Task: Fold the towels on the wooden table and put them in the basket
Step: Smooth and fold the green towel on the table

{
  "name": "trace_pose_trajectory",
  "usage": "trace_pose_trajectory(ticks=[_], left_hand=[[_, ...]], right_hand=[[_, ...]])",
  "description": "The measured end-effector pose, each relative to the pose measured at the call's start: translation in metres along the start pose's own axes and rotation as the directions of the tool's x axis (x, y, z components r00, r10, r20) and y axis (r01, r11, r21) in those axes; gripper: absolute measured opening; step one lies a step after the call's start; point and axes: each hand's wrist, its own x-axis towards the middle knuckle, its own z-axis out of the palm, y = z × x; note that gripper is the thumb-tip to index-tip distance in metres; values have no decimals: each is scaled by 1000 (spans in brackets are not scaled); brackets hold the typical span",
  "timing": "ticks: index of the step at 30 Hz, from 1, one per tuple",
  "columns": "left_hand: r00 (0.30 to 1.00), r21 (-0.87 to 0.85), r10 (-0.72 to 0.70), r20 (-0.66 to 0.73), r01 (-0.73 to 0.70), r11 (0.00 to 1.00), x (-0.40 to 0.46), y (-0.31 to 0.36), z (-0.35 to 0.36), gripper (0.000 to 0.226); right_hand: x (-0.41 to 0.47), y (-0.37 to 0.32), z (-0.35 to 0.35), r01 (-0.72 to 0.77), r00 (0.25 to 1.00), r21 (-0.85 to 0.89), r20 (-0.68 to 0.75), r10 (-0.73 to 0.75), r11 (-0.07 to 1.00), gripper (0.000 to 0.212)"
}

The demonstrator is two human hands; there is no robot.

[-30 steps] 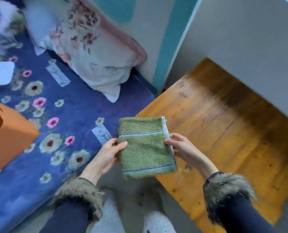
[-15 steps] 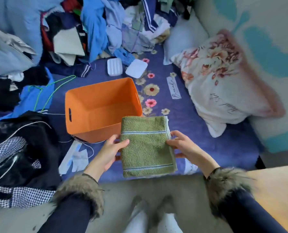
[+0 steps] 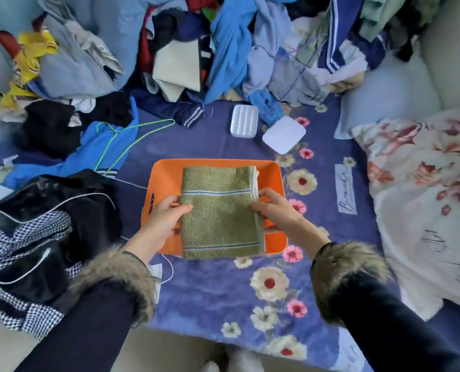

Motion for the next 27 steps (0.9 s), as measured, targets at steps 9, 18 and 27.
trace_pose_trajectory(ticks=[9,18,27], left_hand=[[979,146,-189,-80,199,969,128,-45,0,27],[940,539,-235,-247,335,773,222,-118,-11,47],[955,971,296,0,-71,228,214,-127,-3,67]], right_hand=[[140,40,44,-271,962,-38,34,272,962,24],[233,108,93,-361,930,-126,20,367,924,41],[241,125,131,-86,975,-597,-214,-55,798,51]])
